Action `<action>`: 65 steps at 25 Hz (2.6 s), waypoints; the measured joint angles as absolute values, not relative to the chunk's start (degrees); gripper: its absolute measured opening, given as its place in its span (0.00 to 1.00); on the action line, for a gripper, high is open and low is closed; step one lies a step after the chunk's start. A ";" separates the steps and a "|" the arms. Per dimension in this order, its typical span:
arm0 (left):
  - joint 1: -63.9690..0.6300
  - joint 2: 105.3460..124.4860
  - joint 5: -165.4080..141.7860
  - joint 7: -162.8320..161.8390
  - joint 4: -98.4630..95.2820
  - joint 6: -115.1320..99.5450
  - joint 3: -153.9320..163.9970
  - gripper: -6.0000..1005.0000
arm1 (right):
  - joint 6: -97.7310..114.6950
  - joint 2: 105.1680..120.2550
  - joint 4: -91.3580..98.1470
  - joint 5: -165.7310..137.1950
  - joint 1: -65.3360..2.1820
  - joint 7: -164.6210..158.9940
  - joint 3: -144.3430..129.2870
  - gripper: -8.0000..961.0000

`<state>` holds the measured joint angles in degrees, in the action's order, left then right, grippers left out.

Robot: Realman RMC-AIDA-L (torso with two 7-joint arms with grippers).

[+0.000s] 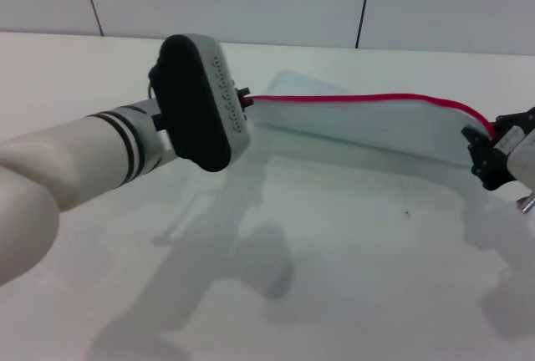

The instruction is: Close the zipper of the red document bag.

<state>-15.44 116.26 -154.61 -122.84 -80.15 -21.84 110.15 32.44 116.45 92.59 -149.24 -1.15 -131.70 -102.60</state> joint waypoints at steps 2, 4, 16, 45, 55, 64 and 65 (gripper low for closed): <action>-14.59 116.28 -154.62 -123.19 -80.25 -21.64 109.82 0.07 | 32.42 116.45 92.25 -149.24 -1.14 -132.00 -102.07 0.15; -13.95 116.28 -154.62 -123.64 -80.50 -21.42 109.69 0.07 | 32.32 116.45 91.88 -149.24 -1.14 -132.13 -101.76 0.15; -13.08 116.28 -154.80 -124.18 -81.04 -21.05 109.60 0.07 | 31.69 116.46 91.48 -149.23 -1.14 -132.27 -101.17 0.16; -10.68 116.26 -153.32 -132.41 -83.35 -13.15 109.63 0.56 | 30.21 116.49 89.50 -149.26 -1.62 -134.00 -101.73 0.53; -3.63 116.27 -139.11 -132.97 -83.74 9.39 111.84 0.81 | 16.04 116.63 89.12 -149.23 2.22 -143.70 -102.58 0.64; -2.99 116.32 -130.40 -133.24 -78.90 27.58 118.50 0.83 | -0.26 116.40 86.13 -144.10 3.25 -148.85 -108.80 0.64; -3.00 116.32 -129.28 -133.30 -78.30 30.05 119.44 0.83 | -2.28 116.44 85.74 -144.04 3.25 -148.86 -109.72 0.64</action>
<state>-3.00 116.32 -129.28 -133.30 -78.30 30.05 119.44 -2.28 116.44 85.74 -144.04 3.25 -148.86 -109.72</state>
